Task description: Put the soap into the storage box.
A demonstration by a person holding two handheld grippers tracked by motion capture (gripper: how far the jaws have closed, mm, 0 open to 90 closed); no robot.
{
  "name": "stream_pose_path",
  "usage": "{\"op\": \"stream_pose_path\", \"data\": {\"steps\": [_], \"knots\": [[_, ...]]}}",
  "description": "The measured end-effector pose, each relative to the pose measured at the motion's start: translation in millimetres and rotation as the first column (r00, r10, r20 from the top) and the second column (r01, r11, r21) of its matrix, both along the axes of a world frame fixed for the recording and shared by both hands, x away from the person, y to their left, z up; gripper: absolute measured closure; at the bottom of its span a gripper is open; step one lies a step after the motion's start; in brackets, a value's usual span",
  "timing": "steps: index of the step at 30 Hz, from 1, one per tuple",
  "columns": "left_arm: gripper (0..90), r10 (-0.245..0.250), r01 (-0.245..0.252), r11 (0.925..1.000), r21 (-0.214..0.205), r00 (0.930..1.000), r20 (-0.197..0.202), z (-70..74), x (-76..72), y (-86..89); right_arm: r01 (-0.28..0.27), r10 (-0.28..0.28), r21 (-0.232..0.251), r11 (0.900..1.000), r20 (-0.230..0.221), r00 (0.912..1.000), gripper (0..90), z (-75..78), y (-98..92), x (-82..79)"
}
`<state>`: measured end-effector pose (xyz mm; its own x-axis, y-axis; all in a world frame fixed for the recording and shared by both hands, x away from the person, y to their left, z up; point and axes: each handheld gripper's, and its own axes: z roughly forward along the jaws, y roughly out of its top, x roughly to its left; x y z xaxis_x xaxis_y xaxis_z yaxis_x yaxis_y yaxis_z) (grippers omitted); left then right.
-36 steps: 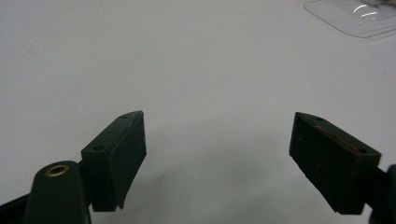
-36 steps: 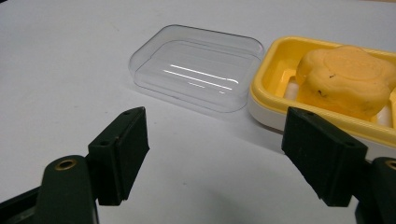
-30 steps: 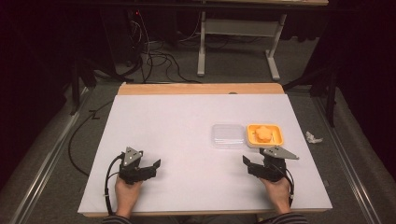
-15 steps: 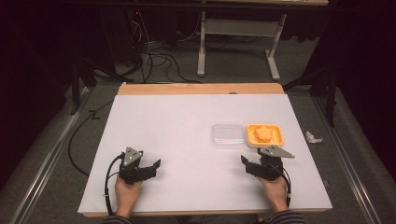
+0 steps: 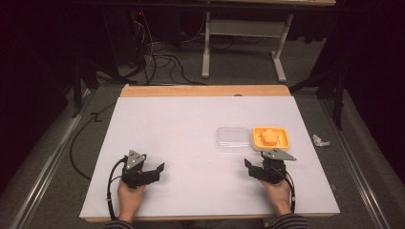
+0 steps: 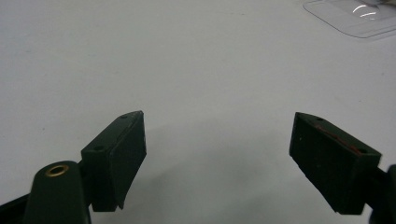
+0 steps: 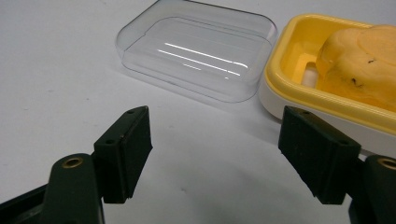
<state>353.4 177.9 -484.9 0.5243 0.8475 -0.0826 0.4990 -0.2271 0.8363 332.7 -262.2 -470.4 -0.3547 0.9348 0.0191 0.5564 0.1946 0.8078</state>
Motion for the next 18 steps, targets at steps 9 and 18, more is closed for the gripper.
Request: {"op": "stream_pose_path", "data": {"steps": [9, 18], "knots": [[19.2, -0.001, 0.001, 1.0, 0.002, 1.0, 0.002, 0.1, -0.3, -0.2, -0.003, 0.003, -0.004, 1.0, -0.002, 1.0, 26.0, -3.1, 2.6, 2.5], [19.2, -0.002, 0.002, 1.0, 0.001, 1.0, 0.004, 0.2, -0.6, 0.0, -0.018, 0.018, -0.007, 0.9998, -0.009, 0.9998, 26.0, -7.1, 7.2, 3.7]]}}
